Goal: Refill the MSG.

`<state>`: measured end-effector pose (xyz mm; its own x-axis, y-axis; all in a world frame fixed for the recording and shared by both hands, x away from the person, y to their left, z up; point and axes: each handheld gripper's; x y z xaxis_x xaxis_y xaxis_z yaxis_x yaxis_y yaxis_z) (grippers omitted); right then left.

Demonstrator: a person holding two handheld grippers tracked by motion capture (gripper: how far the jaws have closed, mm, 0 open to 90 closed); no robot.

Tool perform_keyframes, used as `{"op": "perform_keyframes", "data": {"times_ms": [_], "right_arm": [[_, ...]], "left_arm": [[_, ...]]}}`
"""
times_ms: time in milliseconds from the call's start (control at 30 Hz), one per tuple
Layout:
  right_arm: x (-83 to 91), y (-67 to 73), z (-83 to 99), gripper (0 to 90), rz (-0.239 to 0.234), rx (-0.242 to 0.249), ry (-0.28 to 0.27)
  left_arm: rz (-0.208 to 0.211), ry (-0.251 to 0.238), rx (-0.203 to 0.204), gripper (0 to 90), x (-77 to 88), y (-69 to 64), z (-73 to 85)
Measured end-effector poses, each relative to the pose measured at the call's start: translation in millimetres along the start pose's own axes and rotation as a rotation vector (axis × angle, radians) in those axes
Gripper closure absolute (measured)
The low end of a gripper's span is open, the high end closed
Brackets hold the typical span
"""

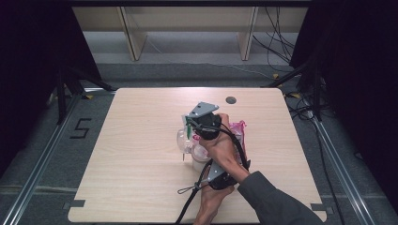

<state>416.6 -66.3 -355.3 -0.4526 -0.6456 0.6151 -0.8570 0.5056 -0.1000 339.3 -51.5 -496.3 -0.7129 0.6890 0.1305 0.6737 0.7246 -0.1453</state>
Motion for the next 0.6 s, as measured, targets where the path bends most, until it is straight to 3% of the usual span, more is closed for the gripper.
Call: {"op": "perform_keyframes", "data": {"times_ms": [33, 67, 133, 200, 300, 400, 433, 600], "right_arm": [[0.6, -1.4, -0.2, 89.9, 0.0, 0.007, -0.006], [1.3, -1.2, 0.1, 89.9, 0.006, -0.008, -0.018], [2.6, -2.7, 0.8, 89.9, 0.001, -0.016, -0.025], [4.3, -4.1, 1.1, 90.0, -0.006, -0.002, -0.014], [6.3, -5.0, 1.4, 89.9, -0.005, -0.02, -0.033], [8.3, -6.1, 1.4, 90.0, -0.001, -0.022, -0.051], [9.8, -6.9, 1.5, 90.0, -0.006, -0.019, -0.042], [14.5, -9.5, 2.7, 90.0, -0.005, -0.039, -0.082]], "left_arm": [[0.001, 0.005, -0.009, 73.6, 0.1, 0.5, 0.2], [-0.012, -0.009, 0.028, 73.5, -1.5, -1.9, 0.8], [-0.018, 0.016, -0.013, 73.5, -1.3, 0.5, 0.6], [-0.017, 0.009, -0.005, 73.4, -1.7, -0.4, 0.8], [-0.016, -0.002, 0.022, 73.4, -2.3, -2.1, 1.0], [-0.019, 0.003, 0.019, 72.9, -2.8, -2.0, 1.8], [-0.064, 0.01, 0.025, 72.7, -1.1, -2.6, 2.5], [-0.068, 0.029, 0.015, 71.7, -1.4, -0.1, 5.1]]}}
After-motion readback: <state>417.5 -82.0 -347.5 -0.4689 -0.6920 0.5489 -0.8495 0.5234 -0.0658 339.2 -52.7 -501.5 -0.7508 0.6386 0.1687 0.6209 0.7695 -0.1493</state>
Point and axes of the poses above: each handheld gripper's, and its own axes: x roughly backward along the jaws, z roughly out of its underside, y roughly to its left, and after that the axes turned 14 degrees about -z, right-handed
